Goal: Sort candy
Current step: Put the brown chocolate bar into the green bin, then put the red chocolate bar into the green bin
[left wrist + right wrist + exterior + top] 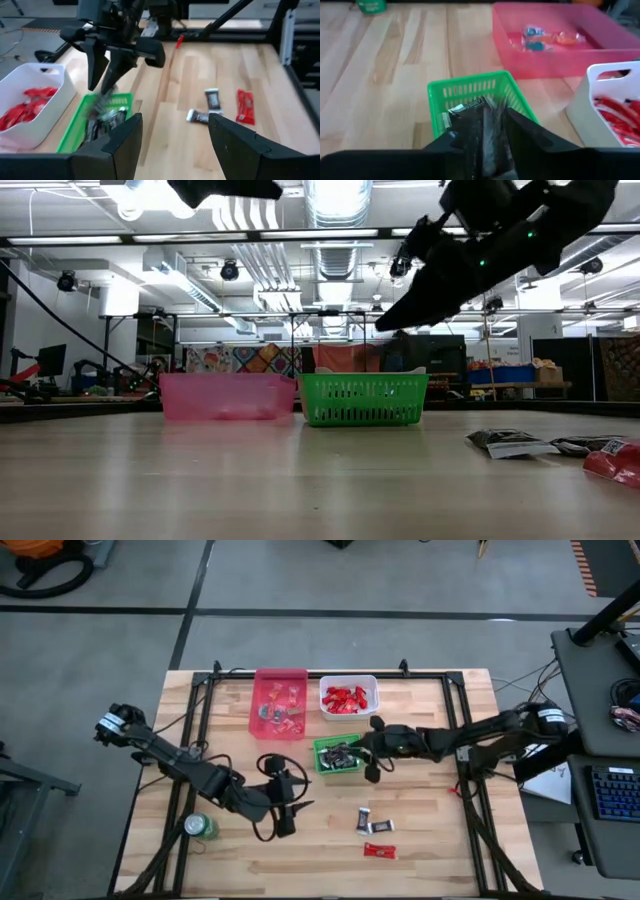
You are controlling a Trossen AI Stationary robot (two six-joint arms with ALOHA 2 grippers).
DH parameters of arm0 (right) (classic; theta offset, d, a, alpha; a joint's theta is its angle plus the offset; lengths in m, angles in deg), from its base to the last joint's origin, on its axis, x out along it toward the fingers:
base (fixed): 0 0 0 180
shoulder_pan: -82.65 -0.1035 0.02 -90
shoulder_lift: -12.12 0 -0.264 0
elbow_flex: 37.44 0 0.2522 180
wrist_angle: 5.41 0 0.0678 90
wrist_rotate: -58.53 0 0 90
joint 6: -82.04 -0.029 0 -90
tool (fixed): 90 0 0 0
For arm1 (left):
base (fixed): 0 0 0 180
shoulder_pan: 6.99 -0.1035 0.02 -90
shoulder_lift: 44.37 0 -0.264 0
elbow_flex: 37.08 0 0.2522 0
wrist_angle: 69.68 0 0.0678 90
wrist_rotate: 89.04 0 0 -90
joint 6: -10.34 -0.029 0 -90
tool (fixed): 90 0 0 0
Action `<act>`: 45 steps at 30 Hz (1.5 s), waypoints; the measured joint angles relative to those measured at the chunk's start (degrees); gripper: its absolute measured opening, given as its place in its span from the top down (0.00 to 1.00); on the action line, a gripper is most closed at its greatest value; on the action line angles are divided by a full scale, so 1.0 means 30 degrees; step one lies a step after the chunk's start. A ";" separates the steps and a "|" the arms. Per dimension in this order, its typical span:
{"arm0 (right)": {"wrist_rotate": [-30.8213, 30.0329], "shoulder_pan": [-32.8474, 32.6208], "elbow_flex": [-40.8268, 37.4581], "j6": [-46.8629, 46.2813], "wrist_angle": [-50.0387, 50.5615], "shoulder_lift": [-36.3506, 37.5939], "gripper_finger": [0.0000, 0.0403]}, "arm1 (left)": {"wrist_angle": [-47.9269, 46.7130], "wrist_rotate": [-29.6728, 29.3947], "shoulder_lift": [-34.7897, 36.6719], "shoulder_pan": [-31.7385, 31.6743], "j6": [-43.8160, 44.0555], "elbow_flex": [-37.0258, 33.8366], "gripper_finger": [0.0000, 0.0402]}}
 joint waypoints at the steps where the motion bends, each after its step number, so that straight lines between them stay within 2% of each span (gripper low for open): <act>1: 0.0205 0.0104 0.0142 -0.0058 -0.0023 -0.0335 0.74 | -0.0289 -0.0165 0.0000 0.0047 0.0118 0.0000 0.48; 7: 0.0333 0.0189 0.1047 -0.0590 0.0250 -0.1726 0.57 | -0.0915 -0.0582 -0.0007 0.0120 0.0819 -0.0259 0.48; 11: 0.0331 0.0189 0.1977 -0.2208 0.2072 -0.1653 0.52 | -0.2298 -0.0571 -0.0007 0.0125 0.1929 -0.0300 0.48; 14: 0.1154 0.0121 0.3311 -0.4149 0.5941 -0.1379 0.51 | -0.3675 -0.0563 -0.0007 0.0160 0.3062 -0.0372 0.48; 19: 0.4667 -0.1067 0.5368 -0.5846 1.1378 -0.1363 0.52 | -0.4716 -0.0560 -0.0007 0.0160 0.3915 -0.0514 0.48; 28: 0.4690 -0.5802 0.6914 -0.5999 1.7183 -0.1408 0.55 | -0.5174 -0.0556 -0.0007 0.0160 0.3911 -0.0517 0.48; 33: 0.1922 -0.8778 0.6312 -0.5894 1.6516 -0.1408 0.56 | -0.5170 -0.0563 -0.0054 0.0160 0.3908 -0.0517 0.48; 39: -0.0555 -1.1511 0.3557 -0.7306 1.0413 -0.1153 0.56 | -0.5132 -0.0558 -0.0534 0.0175 0.3969 -0.0517 0.48; 45: -0.5469 -1.4658 0.2286 -0.9575 0.7630 -0.1821 0.56 | -0.4515 -0.0548 -0.1124 0.0182 0.3977 -0.0517 0.48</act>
